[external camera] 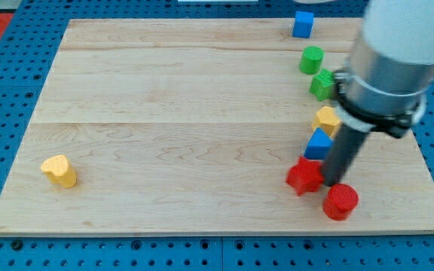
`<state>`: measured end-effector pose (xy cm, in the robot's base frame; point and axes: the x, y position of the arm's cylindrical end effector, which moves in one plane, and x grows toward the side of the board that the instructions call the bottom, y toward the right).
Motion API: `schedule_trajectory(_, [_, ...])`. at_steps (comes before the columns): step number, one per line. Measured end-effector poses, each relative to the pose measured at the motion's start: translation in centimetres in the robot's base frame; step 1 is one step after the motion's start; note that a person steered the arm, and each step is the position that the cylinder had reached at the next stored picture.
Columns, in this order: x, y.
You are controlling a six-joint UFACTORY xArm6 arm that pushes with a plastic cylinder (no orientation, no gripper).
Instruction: Move the yellow hexagon left side of the blue triangle
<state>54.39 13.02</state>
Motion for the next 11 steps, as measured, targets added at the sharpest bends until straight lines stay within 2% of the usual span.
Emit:
schedule_trajectory(1, [-1.2, -4.3])
schedule_trajectory(2, [-2.0, -3.9])
schedule_trajectory(4, [-1.7, 7.3])
schedule_trajectory(5, [-3.6, 10.0])
schedule_trajectory(6, [-7.3, 11.5])
schedule_trajectory(8, [-11.7, 5.3])
schedule_trajectory(9, [-12.2, 1.0])
schedule_trajectory(11, [-11.9, -0.6])
